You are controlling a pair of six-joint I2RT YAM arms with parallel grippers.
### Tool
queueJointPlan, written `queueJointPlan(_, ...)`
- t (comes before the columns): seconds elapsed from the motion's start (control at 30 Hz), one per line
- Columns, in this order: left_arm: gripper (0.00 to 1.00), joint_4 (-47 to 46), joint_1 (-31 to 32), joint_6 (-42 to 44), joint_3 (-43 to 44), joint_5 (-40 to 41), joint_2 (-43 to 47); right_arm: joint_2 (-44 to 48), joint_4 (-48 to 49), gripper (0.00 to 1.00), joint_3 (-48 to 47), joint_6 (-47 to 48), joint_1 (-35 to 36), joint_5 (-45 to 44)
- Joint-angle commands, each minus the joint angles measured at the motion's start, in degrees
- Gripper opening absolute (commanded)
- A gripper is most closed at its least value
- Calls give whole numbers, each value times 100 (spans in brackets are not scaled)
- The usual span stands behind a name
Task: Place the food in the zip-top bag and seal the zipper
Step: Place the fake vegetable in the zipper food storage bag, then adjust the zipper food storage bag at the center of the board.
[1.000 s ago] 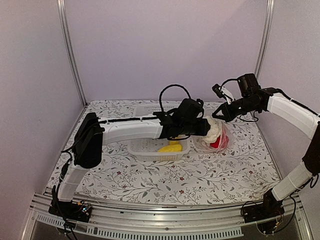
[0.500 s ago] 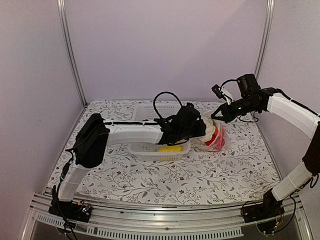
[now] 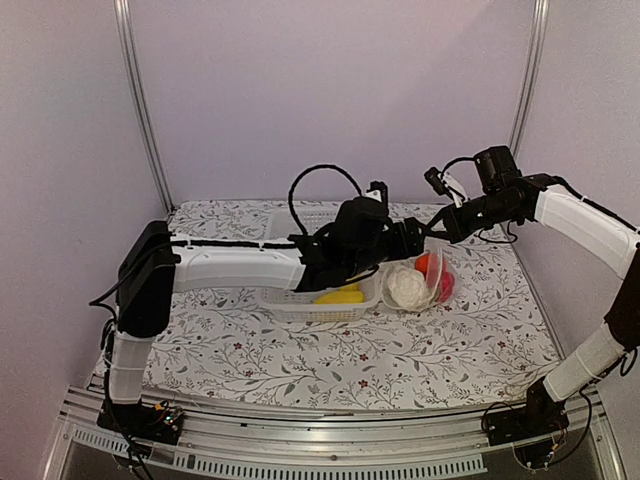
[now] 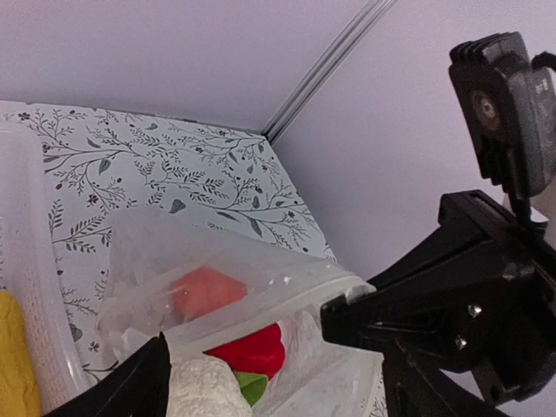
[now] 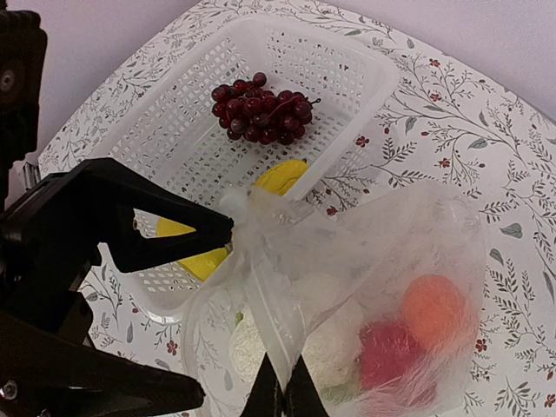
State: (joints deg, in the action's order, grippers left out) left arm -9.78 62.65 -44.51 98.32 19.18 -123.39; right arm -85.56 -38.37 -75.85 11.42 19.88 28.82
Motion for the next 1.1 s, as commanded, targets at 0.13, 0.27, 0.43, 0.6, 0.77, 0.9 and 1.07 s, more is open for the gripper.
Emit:
queueJointPlan(0.13, 82, -29, 129, 300, -31, -68, 234, 121, -6, 0, -117, -18, -2, -89)
queueJointPlan(0.27, 75, -935, 327, 1437, -885, -837, 847, 186, -4, 0, -80, 12, -13, -95)
queueJointPlan(0.43, 66, 252, 633, 3503, -1072, -1861, 1183, 304, 5, 0, -32, 92, -11, -141)
queueJointPlan(0.6, 60, 1923, 810, 4361, -659, -1575, 730, 407, 5, 0, 25, 180, -15, -93)
queueJointPlan(0.77, 66, 2121, 810, 4607, -525, -1099, 305, 426, -41, 0, 36, 268, -10, 3)
queueJointPlan(0.9, 70, 2123, 820, 4911, -329, -777, -19, 362, -152, 0, 7, 311, -17, 98)
queueJointPlan(1.07, 66, 2043, 822, 5266, -182, -556, -291, 346, -142, 0, 70, 300, -11, 194)
